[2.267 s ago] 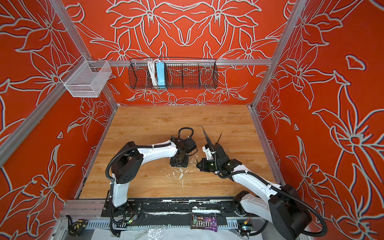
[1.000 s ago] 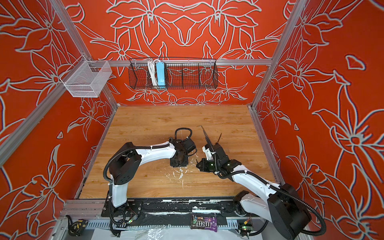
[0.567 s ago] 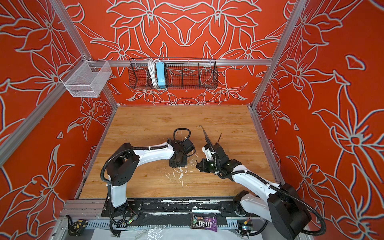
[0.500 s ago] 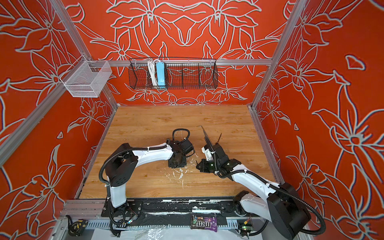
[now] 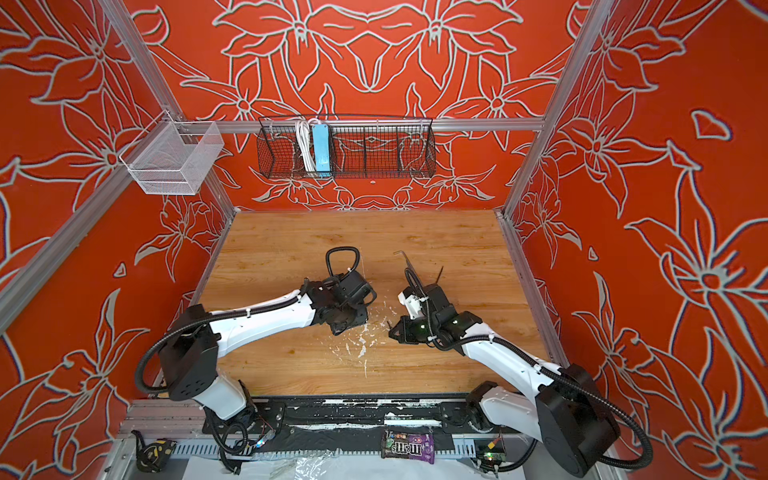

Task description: Unlock with the key

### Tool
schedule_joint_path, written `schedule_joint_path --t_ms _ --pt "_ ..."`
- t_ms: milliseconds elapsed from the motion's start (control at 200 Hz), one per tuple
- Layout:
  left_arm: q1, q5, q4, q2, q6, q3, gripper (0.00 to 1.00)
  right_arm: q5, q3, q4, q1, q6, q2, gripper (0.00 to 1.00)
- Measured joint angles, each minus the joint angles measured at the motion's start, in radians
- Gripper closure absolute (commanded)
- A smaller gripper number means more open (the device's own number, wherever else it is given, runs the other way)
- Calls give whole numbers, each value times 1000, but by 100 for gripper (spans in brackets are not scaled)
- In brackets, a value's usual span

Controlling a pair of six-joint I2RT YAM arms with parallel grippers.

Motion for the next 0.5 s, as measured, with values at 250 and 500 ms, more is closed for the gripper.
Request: schedule_joint_path --t_ms 250,500 --pt "5 -17 57 -119 -68 -32 100 26 24 2 64 41 -16 100" --pt "29 -10 100 -214 -126 -89 100 96 71 101 185 107 36 100"
